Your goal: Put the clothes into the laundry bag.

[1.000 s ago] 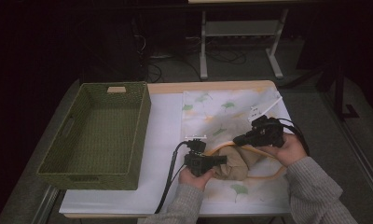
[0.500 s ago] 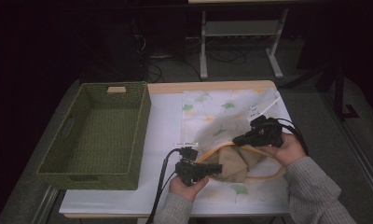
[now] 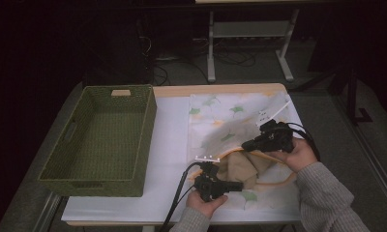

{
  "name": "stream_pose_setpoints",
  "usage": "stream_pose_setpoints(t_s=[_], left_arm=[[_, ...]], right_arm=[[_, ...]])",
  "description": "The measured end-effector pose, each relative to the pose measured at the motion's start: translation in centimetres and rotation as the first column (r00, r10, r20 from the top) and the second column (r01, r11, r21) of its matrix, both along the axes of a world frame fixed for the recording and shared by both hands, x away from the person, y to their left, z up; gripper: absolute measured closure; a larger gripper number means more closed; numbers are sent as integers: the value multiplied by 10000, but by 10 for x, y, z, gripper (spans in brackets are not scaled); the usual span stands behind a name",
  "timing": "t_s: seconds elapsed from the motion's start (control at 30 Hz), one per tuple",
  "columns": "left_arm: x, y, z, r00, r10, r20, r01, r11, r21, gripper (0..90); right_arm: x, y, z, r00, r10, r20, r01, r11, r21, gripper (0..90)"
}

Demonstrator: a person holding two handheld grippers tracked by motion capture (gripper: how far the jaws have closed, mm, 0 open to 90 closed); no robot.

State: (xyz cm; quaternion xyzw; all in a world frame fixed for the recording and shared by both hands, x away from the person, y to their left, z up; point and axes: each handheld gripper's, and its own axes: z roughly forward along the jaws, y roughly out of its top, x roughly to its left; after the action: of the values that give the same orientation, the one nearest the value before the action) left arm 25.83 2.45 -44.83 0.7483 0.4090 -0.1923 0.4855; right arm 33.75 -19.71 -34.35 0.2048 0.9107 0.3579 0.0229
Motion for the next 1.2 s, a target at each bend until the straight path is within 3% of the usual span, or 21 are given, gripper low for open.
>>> stream_pose_setpoints(t_s=[0.17,0.3,0.83,1.2], left_arm=[[-1,-8,-5,9998,-185,-71,186,9996,188,881],[9,-10,-9,9996,241,-167,-237,9994,261,880],[35,-22,-11,9894,1420,298,-1436,9876,628,875],[27,-16,-8,9903,1298,497,-1326,9895,575,851]], right_arm=[[0,0,0,10000,5,-3,-5,10000,25,880],[-1,2,0,10000,34,9,-34,10000,16,880],[-2,-2,2,10000,-30,30,30,10000,22,880],[-2,-3,1,10000,-41,10,41,10000,-19,880]])
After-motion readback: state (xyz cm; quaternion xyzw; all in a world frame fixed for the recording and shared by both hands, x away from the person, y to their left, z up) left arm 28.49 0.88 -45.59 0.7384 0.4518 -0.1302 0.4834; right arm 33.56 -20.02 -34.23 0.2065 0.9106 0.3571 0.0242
